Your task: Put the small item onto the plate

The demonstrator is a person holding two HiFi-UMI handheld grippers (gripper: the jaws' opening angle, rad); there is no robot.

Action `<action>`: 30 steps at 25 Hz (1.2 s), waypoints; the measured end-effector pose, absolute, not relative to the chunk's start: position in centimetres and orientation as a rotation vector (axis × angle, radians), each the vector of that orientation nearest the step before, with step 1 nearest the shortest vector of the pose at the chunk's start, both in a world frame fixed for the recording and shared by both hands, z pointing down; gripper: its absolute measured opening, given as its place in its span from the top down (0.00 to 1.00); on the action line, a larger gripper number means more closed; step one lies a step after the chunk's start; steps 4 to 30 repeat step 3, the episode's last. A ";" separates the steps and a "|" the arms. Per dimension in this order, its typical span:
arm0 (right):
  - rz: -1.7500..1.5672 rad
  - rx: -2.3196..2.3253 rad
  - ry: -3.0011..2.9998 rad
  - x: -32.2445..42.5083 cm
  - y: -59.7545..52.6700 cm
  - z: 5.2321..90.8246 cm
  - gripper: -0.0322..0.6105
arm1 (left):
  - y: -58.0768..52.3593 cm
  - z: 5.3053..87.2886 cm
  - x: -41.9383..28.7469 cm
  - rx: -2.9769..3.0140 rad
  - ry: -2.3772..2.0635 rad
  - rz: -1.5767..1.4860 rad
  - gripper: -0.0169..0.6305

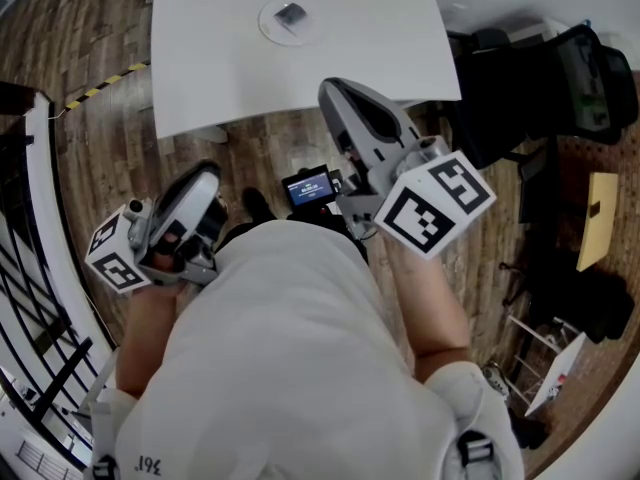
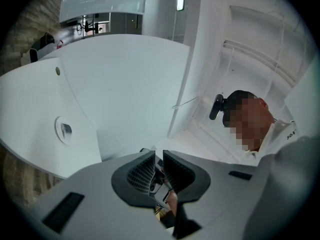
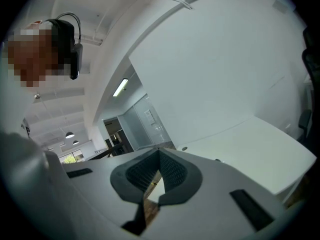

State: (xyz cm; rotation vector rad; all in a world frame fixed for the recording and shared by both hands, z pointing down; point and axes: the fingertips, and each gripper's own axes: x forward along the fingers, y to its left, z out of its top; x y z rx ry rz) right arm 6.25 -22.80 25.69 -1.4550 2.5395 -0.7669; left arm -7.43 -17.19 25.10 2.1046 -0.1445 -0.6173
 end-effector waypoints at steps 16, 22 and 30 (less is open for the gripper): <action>-0.773 -1.465 2.536 7.1 -22.7 25.8 0.95 | -17.3 25.1 -6.7 2.101 -0.134 -0.617 0.90; -0.773 -1.465 2.536 7.1 -22.7 25.8 0.95 | -17.3 25.1 -6.7 2.101 -0.134 -0.617 0.90; -0.773 -1.465 2.536 7.1 -22.7 25.8 0.95 | -17.3 25.1 -6.7 2.101 -0.134 -0.617 0.90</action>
